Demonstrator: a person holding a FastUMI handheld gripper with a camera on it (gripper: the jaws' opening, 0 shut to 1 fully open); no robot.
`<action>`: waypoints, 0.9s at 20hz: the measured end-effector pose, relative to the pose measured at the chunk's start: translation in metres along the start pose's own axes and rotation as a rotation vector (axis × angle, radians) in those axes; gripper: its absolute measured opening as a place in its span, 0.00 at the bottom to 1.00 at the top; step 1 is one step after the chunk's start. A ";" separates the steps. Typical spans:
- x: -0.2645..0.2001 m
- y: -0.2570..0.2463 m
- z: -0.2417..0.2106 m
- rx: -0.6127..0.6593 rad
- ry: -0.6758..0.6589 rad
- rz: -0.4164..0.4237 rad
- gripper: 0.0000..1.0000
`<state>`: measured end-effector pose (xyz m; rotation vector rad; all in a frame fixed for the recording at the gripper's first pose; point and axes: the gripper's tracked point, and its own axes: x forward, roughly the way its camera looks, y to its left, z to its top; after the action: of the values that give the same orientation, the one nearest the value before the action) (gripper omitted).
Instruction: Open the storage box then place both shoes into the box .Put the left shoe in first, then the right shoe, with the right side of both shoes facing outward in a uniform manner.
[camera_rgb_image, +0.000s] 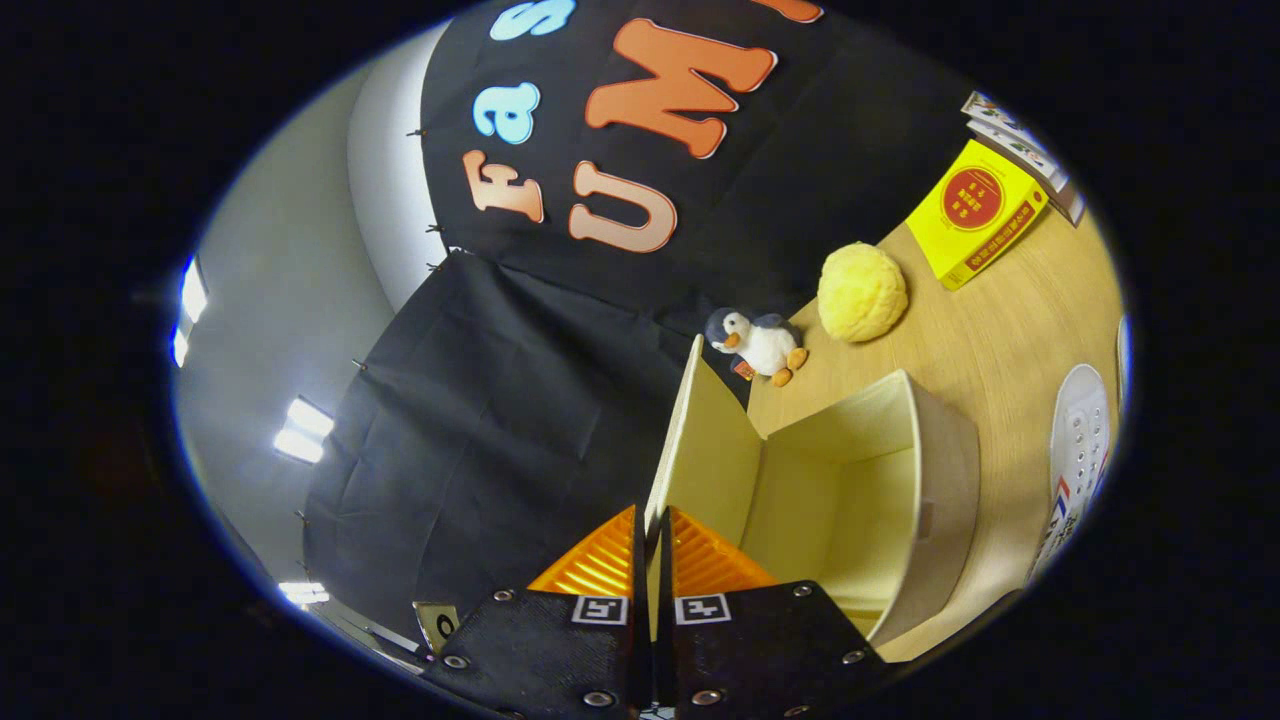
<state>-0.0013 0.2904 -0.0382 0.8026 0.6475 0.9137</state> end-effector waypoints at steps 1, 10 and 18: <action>0.011 0.013 -0.004 -0.011 0.002 0.003 0.03; 0.126 0.066 -0.063 -0.201 0.099 -0.092 0.44; 0.106 0.017 -0.066 -0.349 0.096 -0.271 0.98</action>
<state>-0.0097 0.4104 -0.0761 0.3510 0.6392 0.7905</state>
